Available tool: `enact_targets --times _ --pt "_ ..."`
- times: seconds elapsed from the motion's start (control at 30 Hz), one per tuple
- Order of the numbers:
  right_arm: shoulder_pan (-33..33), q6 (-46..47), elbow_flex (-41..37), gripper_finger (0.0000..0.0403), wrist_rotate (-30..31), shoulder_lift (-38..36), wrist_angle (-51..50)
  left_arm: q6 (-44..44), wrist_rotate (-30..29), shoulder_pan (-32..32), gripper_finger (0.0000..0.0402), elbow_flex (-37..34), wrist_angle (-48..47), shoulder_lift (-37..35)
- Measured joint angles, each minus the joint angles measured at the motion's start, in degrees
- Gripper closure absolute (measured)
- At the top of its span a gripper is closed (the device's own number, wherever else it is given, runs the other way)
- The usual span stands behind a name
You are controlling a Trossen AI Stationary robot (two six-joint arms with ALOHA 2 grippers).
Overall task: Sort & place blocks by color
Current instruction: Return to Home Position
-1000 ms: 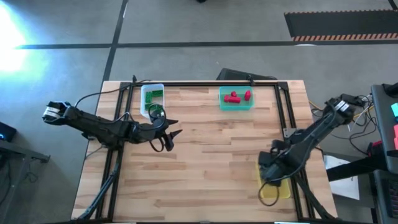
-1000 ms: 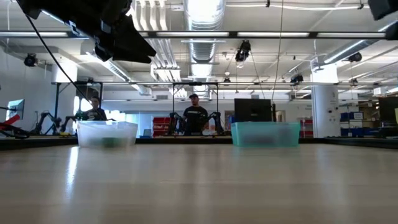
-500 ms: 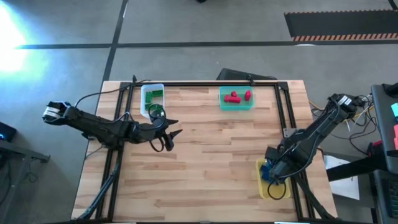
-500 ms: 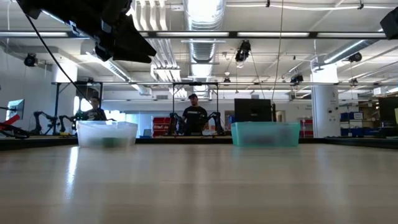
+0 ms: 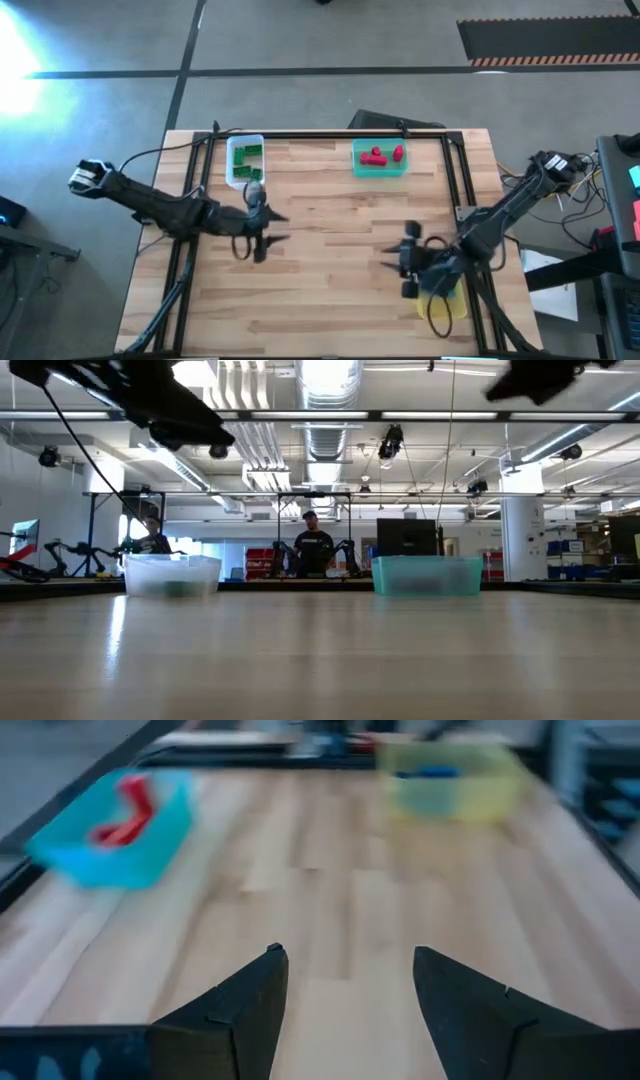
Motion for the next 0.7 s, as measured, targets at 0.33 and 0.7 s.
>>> enact_targets --times 0.33,0.7 --pt "-22.64 -37.04 -13.56 0.0341 -28.67 -0.06 41.37 12.7 -2.43 -13.13 0.026 -4.85 -0.92 -8.39" --pt "-35.8 -40.49 -18.63 0.0371 -43.01 -2.59 45.11 14.78 -2.98 -8.13 0.0379 -18.32 2.25 -29.21"
